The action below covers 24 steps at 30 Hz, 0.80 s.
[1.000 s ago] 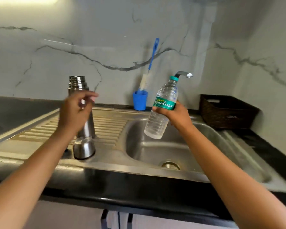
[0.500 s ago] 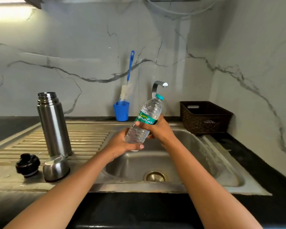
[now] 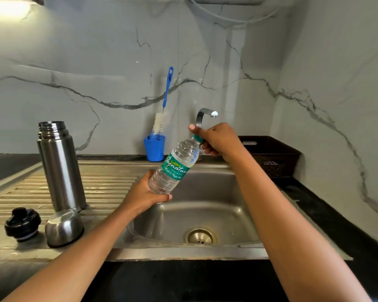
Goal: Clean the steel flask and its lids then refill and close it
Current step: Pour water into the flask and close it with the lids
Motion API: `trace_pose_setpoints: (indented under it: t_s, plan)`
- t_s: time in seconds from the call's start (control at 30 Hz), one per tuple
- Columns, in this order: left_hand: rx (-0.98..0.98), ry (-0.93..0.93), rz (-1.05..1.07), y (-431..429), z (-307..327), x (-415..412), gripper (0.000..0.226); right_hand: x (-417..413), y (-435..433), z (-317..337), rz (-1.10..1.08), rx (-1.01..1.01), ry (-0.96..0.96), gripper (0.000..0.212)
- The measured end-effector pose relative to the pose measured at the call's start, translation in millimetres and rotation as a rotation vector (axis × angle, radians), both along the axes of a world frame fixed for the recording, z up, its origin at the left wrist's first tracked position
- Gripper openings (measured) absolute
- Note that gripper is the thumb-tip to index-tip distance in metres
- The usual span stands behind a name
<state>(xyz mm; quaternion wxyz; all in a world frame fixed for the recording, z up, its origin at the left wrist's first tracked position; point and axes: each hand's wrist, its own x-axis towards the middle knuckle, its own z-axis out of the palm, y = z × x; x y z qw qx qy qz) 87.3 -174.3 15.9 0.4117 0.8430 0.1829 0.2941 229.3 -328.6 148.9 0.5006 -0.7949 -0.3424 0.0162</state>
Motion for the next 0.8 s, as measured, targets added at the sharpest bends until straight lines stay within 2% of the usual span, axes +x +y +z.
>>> trace_pose_setpoints:
  t_s: [0.1, 0.2, 0.3, 0.53, 0.8]
  plan:
    - [0.093, -0.051, 0.041, -6.6, 1.4, -1.7, 0.049, 4.8, 8.2, 10.0, -0.066, -0.174, -0.200, 0.050]
    - [0.111, -0.077, 0.068, -8.1, 2.3, -1.6, 0.048, 6.8, 12.1, 13.9, 0.001, -0.254, -0.242, 0.045]
    - [0.078, -0.079, 0.064, -6.8, -0.4, -0.1, 0.044, 7.3, 9.7, 16.2, 0.105, -0.251, -0.229, 0.047]
    - [-0.120, -0.071, -0.100, -9.0, -2.0, 6.9, 0.047, 9.8, 11.5, 34.8, 0.320, -0.416, -0.319, 0.027]
    - [-0.436, -0.130, -0.210, -8.2, 0.2, 6.2, 0.068, 6.7, 31.1, 58.4, 0.551, -0.446, -0.302, 0.031]
